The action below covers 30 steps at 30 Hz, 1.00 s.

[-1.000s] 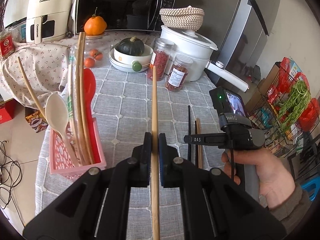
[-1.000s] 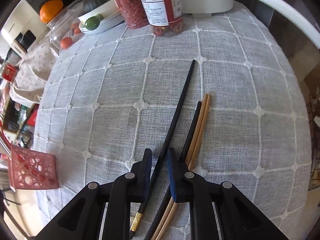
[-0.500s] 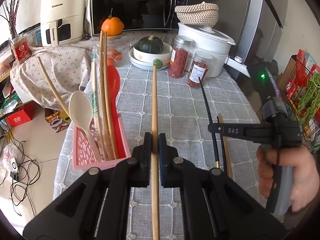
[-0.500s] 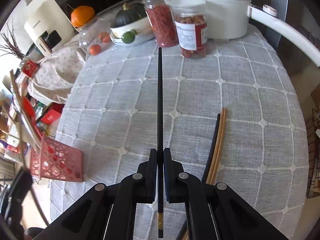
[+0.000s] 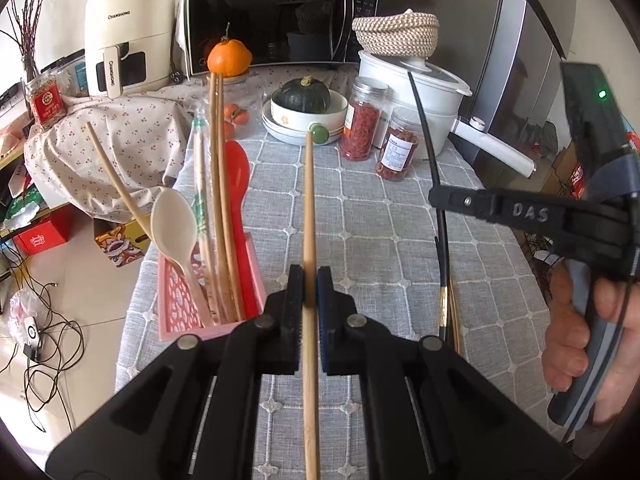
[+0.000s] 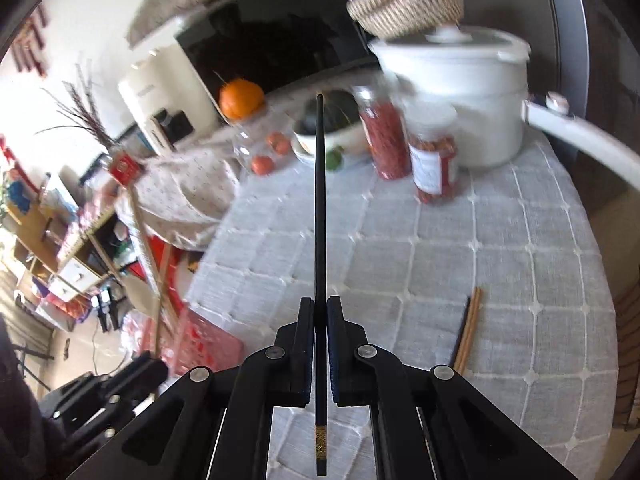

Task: Organize utensils
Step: 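Carry the wooden and black chopsticks to the pink holder and lower them in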

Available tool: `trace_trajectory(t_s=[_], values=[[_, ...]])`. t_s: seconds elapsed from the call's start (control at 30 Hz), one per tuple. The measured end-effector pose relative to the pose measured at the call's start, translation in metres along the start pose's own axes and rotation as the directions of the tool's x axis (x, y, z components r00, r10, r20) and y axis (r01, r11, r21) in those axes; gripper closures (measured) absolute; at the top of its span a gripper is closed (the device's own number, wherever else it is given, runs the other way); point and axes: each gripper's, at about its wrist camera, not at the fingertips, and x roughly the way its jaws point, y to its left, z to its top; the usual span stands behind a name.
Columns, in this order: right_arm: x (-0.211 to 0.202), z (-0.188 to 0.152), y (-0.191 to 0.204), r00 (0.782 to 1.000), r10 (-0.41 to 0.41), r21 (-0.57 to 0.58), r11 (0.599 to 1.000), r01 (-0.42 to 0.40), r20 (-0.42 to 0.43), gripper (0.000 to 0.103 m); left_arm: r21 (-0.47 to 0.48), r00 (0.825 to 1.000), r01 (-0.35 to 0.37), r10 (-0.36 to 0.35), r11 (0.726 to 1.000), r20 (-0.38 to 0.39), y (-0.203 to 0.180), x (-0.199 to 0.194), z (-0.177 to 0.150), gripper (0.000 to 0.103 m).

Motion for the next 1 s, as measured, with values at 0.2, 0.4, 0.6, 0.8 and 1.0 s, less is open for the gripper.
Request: trace_trajectory(t_s=[0.2,0.4,0.6,0.8,1.0], values=[[-0.028,0.006,0.024,0.990,0.053,-0.069,0.997,-0.044,0.129,0.097,0.017,0.997,0.015,-0.016,1.000,0.075,0.006,-0.018,0.006,0.095],[-0.049,0.008,0.048,0.970,0.111,-0.140,0.987,-0.081,0.218,0.097,-0.010,0.994,0.011,-0.010,1.000,0.109,0.024,-0.027,0.012,0.095],[-0.057,0.006,0.074,0.945,0.152,-0.185,0.978,-0.101,0.290,0.097,-0.075,0.984,-0.005,0.018,0.997,0.180,0.056,-0.036,0.022,0.095],[-0.054,0.001,0.102,0.923,0.208,-0.235,0.963,-0.135,0.324,0.097,-0.111,0.949,0.074,-0.036,0.991,0.314,0.080,-0.046,0.027,0.095],[-0.047,-0.004,0.115,0.911,0.235,-0.240,0.958,-0.157,0.338,0.097,-0.118,0.909,0.105,-0.047,0.988,0.414,0.088,-0.039,0.027,0.095]])
